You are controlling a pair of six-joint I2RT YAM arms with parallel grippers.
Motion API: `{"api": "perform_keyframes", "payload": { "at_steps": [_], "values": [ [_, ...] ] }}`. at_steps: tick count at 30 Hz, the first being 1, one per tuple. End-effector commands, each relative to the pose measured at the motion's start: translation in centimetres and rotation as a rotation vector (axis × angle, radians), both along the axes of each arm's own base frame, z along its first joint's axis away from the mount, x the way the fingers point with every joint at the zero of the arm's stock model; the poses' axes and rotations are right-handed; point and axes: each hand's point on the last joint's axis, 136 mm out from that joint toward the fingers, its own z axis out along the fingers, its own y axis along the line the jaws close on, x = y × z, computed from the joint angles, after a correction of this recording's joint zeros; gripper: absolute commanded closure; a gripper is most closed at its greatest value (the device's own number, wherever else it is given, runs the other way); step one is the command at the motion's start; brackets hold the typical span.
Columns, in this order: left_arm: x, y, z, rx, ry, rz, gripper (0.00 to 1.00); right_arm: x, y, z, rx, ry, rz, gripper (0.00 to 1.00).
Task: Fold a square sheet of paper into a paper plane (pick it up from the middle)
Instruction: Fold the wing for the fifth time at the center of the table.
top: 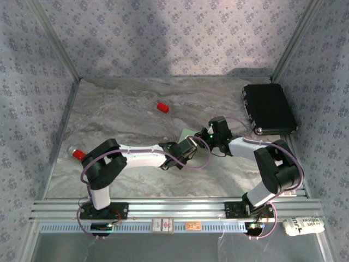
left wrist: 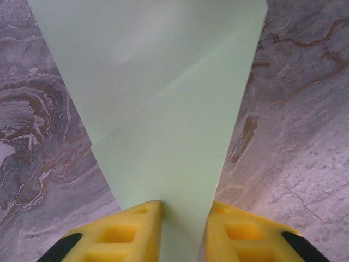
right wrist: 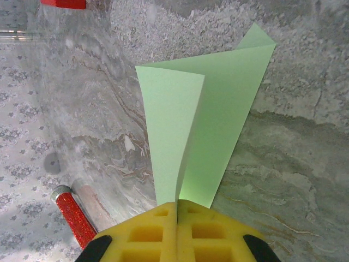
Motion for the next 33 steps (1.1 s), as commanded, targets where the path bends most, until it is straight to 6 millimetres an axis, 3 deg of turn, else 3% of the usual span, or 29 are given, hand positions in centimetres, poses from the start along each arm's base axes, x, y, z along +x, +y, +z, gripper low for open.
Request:
{"api": "perform_keyframes", "payload": {
  "at_steps": [1,21,33],
  "values": [
    [0.36,-0.20,0.41,0.016,-0.023,0.001,0.73,0.09,-0.22,0.34,0.006,-0.003,-0.012,0.98],
    [0.10,-0.18,0.58,-0.006,-0.035,-0.024,0.61,0.15,-0.29,0.40,0.009,-0.004,-0.014,0.99],
    [0.30,0.01,0.30,0.002,-0.049,-0.026,0.73,0.19,-0.31,0.52,0.012,-0.005,-0.013,0.99]
  ]
}}
